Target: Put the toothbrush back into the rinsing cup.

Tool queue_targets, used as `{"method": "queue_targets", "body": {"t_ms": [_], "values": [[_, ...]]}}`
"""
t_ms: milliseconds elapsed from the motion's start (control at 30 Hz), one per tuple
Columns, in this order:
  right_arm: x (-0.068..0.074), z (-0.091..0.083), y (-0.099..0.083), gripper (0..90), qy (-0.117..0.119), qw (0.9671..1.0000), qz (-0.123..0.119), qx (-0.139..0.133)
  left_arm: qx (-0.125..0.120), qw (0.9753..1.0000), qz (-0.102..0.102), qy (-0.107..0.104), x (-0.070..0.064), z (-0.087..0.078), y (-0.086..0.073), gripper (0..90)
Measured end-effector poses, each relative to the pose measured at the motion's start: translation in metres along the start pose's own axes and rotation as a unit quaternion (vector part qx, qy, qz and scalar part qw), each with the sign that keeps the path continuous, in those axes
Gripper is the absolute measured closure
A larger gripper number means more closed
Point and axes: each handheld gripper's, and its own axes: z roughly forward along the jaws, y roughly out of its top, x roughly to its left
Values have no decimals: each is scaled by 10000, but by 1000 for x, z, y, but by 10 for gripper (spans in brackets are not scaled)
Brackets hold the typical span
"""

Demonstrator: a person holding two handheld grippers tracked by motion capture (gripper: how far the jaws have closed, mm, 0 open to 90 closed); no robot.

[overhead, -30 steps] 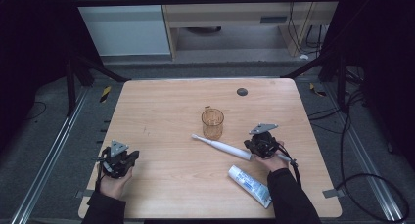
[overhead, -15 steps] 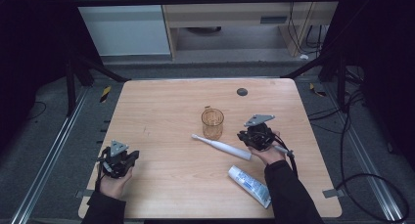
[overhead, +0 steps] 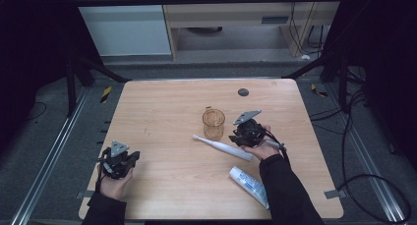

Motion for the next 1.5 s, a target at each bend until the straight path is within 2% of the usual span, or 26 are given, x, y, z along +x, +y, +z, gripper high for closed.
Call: {"method": "queue_targets", "body": {"t_ms": [167, 300, 633, 667, 900, 1500], "values": [[-1, 4, 3, 643, 117, 9999, -18, 95, 16, 10000, -5, -41, 1, 1, 0, 891], [0, 9, 2, 626, 199, 9994, -68, 281, 22, 10000, -10, -46, 1, 2, 0, 891], [2, 17, 5, 618, 363, 9979, -160, 503, 34, 10000, 17, -56, 1, 2, 0, 891], [3, 19, 7, 617, 433, 9974, -197, 539, 33, 10000, 17, -54, 1, 2, 0, 891], [7, 29, 8, 614, 495, 9956, -208, 771, 37, 10000, 4, -60, 1, 2, 0, 891], [9, 42, 8, 616, 592, 9916, -324, 1106, 52, 10000, 21, -62, 1, 2, 0, 890]]}}
